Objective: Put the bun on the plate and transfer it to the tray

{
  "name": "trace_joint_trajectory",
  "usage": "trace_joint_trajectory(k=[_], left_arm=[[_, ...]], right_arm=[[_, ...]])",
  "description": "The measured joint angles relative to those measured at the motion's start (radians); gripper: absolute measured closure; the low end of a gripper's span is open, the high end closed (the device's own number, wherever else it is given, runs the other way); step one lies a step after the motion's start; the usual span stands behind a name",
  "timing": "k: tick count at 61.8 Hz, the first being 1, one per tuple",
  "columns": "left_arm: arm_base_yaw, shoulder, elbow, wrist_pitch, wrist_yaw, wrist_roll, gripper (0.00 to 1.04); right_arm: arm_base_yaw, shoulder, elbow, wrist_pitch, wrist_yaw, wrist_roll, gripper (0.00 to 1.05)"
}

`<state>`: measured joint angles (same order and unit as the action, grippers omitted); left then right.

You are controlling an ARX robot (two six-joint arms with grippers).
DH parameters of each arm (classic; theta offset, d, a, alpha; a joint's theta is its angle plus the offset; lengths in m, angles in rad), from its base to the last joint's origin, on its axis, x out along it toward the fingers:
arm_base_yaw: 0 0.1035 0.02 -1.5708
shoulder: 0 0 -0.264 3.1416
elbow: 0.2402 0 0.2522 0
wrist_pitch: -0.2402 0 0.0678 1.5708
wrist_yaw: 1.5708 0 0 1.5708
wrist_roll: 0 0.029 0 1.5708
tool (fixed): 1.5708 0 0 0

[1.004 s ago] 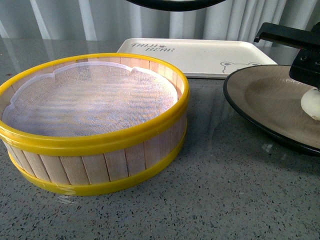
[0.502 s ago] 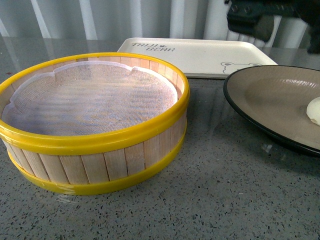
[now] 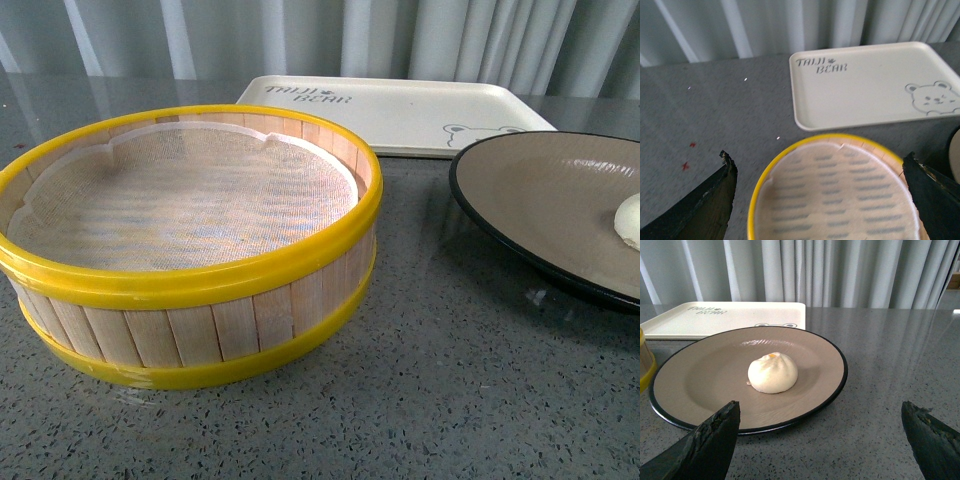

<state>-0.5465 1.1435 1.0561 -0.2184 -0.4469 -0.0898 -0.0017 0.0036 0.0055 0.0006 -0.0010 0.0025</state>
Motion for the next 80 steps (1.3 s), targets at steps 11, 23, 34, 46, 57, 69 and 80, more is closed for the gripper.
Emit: trace_joint_trajectory(k=[11,23,34,46,57,69,80], left_arm=[[0.049,-0.148,-0.159,-0.039,-0.006,0.003,0.07],[0.196,-0.391,-0.549,0.476,0.122,0.069,0.42],[0.299,-0.504,-0.718,0.521,0.204,0.075,0.72],[0.377,-0.597,-0.834,0.534,0.282,0.083,1.01],[0.426,-0.671,-0.902,0.533,0.332,0.085,1.01],[0.539,-0.748,-0.954,0.512,0.440,0.085,1.01],[0.546,-0.803,-0.984,0.485,0.444,0.085,1.01]], right_arm=[[0.000,0.000,0.000,0.000,0.000,0.000,0.09],[0.000,0.000,0.000,0.000,0.000,0.000,0.09],[0.000,0.000,0.000,0.000,0.000,0.000,0.09],[0.000,0.000,0.000,0.000,0.000,0.000,0.09],[0.000,0.000,0.000,0.000,0.000,0.000,0.09],[0.000,0.000,0.000,0.000,0.000,0.000,0.09],[0.000,0.000,0.000,0.000,0.000,0.000,0.09]])
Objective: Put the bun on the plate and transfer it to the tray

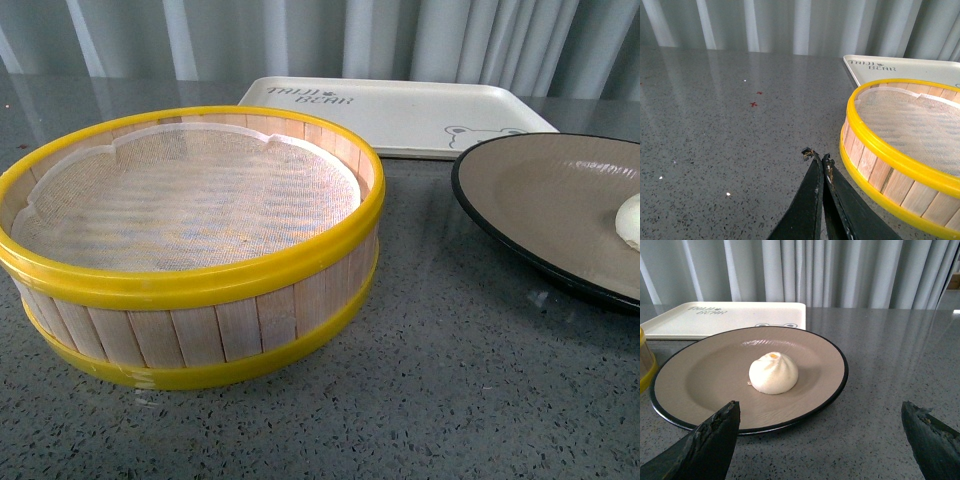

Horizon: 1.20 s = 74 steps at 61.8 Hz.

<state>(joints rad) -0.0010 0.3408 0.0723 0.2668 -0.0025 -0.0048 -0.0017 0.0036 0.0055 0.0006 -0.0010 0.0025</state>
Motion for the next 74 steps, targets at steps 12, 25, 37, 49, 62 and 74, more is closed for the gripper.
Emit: trace_joint_trajectory(k=[12,25,37,49,62,74], left_arm=[[0.000,-0.064,-0.024,-0.039,0.000,0.000,1.01],[0.000,-0.127,-0.046,-0.057,-0.001,0.000,1.01],[0.000,-0.184,-0.046,-0.106,0.000,0.000,1.01],[0.000,-0.337,-0.046,-0.262,0.002,0.000,1.01],[0.000,-0.337,-0.046,-0.266,0.002,0.000,1.01],[0.000,-0.337,-0.046,-0.266,0.002,0.000,0.68]], right_arm=[[0.000,0.000,0.000,0.000,0.000,0.000,0.09],[0.000,0.000,0.000,0.000,0.000,0.000,0.09],[0.000,0.000,0.000,0.000,0.000,0.000,0.09],[0.000,0.000,0.000,0.000,0.000,0.000,0.09],[0.000,0.000,0.000,0.000,0.000,0.000,0.09],[0.000,0.000,0.000,0.000,0.000,0.000,0.09]])
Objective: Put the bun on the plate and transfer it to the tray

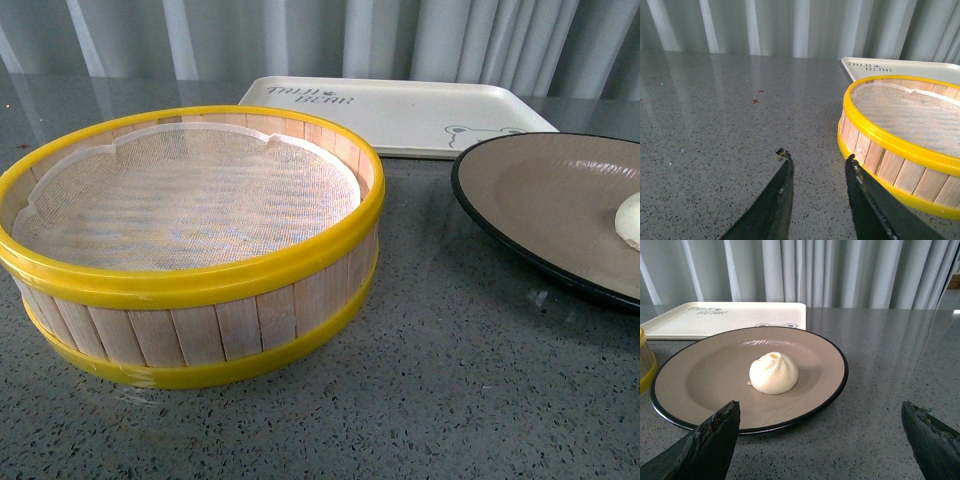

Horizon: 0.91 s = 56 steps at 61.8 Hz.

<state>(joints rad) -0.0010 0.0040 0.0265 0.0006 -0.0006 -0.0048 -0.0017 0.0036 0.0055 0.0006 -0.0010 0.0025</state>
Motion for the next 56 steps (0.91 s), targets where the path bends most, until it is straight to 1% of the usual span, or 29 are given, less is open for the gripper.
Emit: trace_joint_trajectory(k=[7,9,12,15,18,21,23,25,30,33,35,39,42,44,49,51,52,54,56], left_arm=[[0.000,0.000,0.000,0.000,0.000,0.000,0.50],[0.000,0.000,0.000,0.000,0.000,0.000,0.43],[0.000,0.000,0.000,0.000,0.000,0.000,0.36],[0.000,0.000,0.000,0.000,0.000,0.000,0.25],[0.000,0.000,0.000,0.000,0.000,0.000,0.15],[0.000,0.000,0.000,0.000,0.000,0.000,0.06],[0.000,0.000,0.000,0.000,0.000,0.001,0.05],[0.000,0.000,0.000,0.000,0.000,0.001,0.07],[0.000,0.000,0.000,0.000,0.000,0.001,0.07],[0.000,0.000,0.000,0.000,0.000,0.001,0.07],[0.000,0.000,0.000,0.000,0.000,0.001,0.07],[0.000,0.000,0.000,0.000,0.000,0.001,0.07],[0.000,0.000,0.000,0.000,0.000,0.001,0.07],[0.000,0.000,0.000,0.000,0.000,0.001,0.07],[0.000,0.000,0.000,0.000,0.000,0.001,0.07],[0.000,0.000,0.000,0.000,0.000,0.001,0.07],[0.000,0.000,0.000,0.000,0.000,0.000,0.07],[0.000,0.000,0.000,0.000,0.000,0.001,0.07],[0.000,0.000,0.000,0.000,0.000,0.001,0.07]], right_arm=[[0.000,0.000,0.000,0.000,0.000,0.000,0.09],[0.000,0.000,0.000,0.000,0.000,0.000,0.09],[0.000,0.000,0.000,0.000,0.000,0.000,0.09],[0.000,0.001,0.000,-0.001,0.000,-0.005,0.09],[0.012,0.028,0.022,-0.059,0.002,-0.076,0.09],[0.016,0.064,0.033,-0.047,-0.006,-0.147,0.09],[0.015,0.098,0.042,-0.011,-0.019,-0.188,0.09],[0.006,0.138,0.053,0.036,-0.039,-0.209,0.09],[-0.042,0.273,0.096,0.194,-0.076,-0.239,0.09],[-0.074,0.351,0.120,0.276,-0.097,-0.238,0.09],[-0.109,0.431,0.146,0.344,-0.135,-0.221,0.09],[-0.163,0.547,0.191,0.407,-0.171,-0.167,0.09],[-0.200,0.619,0.225,0.404,-0.200,-0.124,0.09],[-0.237,0.684,0.259,0.378,-0.233,-0.052,0.09],[-0.296,0.776,0.310,0.310,-0.301,0.076,0.09],[-0.316,0.804,0.326,0.283,-0.334,0.140,0.09],[-0.328,0.820,0.337,0.265,-0.355,0.196,0.09],[-0.342,0.840,0.352,0.238,-0.383,0.251,0.09],[-0.354,0.859,0.367,0.203,-0.415,0.344,0.09]])
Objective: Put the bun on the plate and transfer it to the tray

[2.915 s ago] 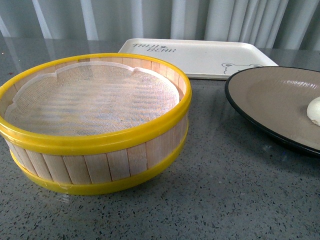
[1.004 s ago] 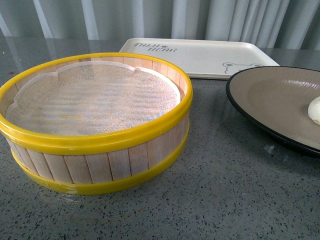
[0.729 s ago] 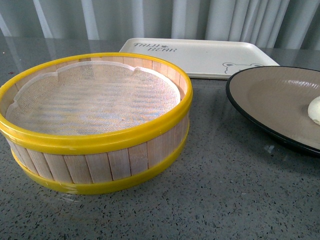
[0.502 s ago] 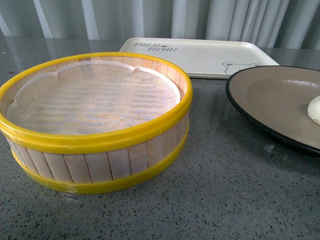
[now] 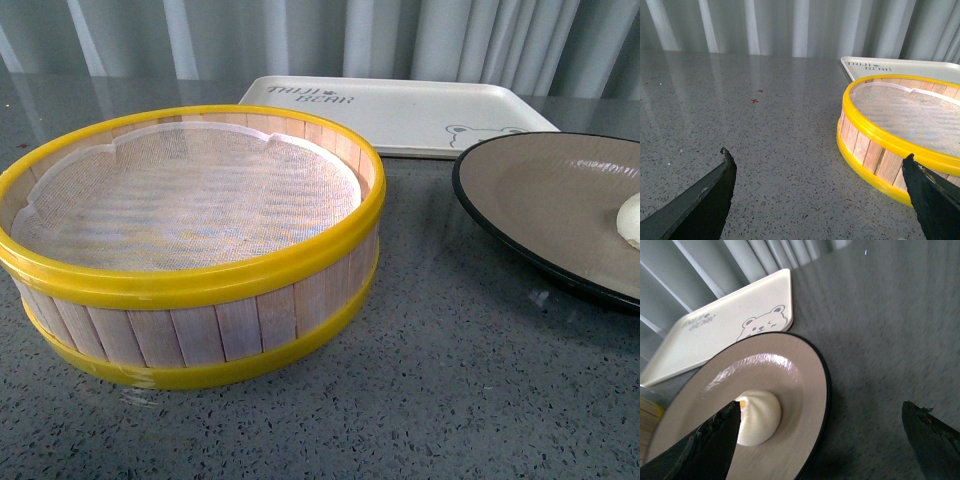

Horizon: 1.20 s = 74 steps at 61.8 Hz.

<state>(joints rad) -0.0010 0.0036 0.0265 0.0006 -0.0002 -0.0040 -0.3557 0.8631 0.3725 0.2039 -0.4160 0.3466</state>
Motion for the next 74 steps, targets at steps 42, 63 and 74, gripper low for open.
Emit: trace_joint_trajectory(k=[42,63,74], left_arm=[[0.000,0.000,0.000,0.000,0.000,0.000,0.07],[0.000,0.000,0.000,0.000,0.000,0.000,0.07],[0.000,0.000,0.000,0.000,0.000,0.000,0.07]], right_arm=[[0.121,0.156,0.015,-0.078,-0.166,0.606,0.09],[0.166,0.158,0.014,-0.068,-0.173,0.694,0.54],[0.155,0.146,0.014,-0.082,-0.187,0.699,0.84]])
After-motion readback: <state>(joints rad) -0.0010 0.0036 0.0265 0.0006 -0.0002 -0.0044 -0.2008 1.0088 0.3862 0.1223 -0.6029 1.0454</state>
